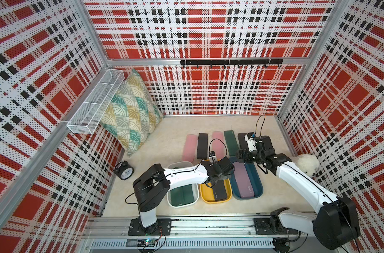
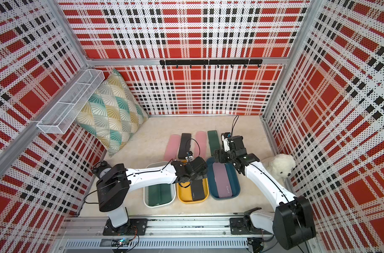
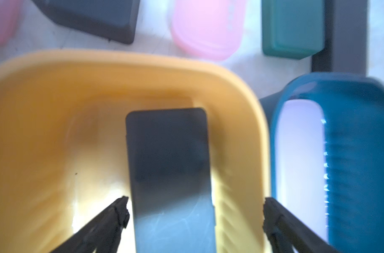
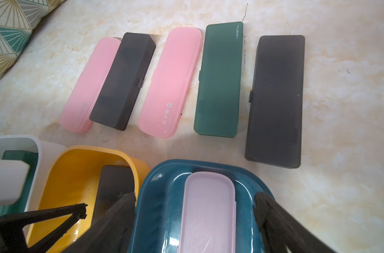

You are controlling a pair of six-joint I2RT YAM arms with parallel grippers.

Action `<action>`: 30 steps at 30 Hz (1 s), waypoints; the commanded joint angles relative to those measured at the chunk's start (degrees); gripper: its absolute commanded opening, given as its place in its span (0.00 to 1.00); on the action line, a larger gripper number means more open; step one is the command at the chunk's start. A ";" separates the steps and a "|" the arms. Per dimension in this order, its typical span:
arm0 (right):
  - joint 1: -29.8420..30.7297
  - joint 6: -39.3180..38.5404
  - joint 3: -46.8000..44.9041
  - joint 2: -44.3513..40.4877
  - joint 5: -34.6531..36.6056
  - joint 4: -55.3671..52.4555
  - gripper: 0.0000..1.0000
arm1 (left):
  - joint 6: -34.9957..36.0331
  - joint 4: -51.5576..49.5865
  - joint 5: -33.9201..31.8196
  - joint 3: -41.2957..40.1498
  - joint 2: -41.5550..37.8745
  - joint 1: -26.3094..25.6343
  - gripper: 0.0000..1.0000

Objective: Place the pencil cases by color into the storage box
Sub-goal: Place the pencil case at the storage box, then adjust the storage box at the center of the board.

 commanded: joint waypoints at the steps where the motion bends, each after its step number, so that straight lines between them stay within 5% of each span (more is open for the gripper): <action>1: -0.73 -0.15 0.07 0.32 1.17 0.55 0.90 | 1.58 -2.47 -3.41 1.51 -2.02 -0.52 1.00; 14: -0.74 0.37 2.21 1.29 3.16 -2.11 0.90 | 1.05 -10.49 -13.59 -0.51 -11.37 0.19 0.92; 20: -0.75 1.08 2.82 1.59 3.22 -2.71 0.90 | 0.02 -10.00 -14.20 -10.06 -21.63 4.89 0.66; 23: -0.73 1.51 3.47 1.81 3.38 -3.12 0.90 | 1.44 -7.20 -12.50 -14.85 -25.58 8.29 0.41; 24: -0.79 1.67 3.67 1.83 3.51 -3.18 0.90 | 2.16 -5.73 -11.49 -16.43 -26.74 9.52 0.30; 25: -0.73 1.81 3.92 1.93 3.60 -3.33 0.90 | 2.63 -4.46 -10.58 -17.82 -27.53 10.51 0.07; 26: -0.73 1.91 4.06 2.06 3.69 -3.48 0.90 | 2.99 -3.16 -9.57 -19.26 -28.16 11.51 0.00; 30: -0.66 2.40 4.63 2.34 4.13 -3.69 0.90 | 5.15 1.20 -5.70 -23.31 -28.51 14.92 0.00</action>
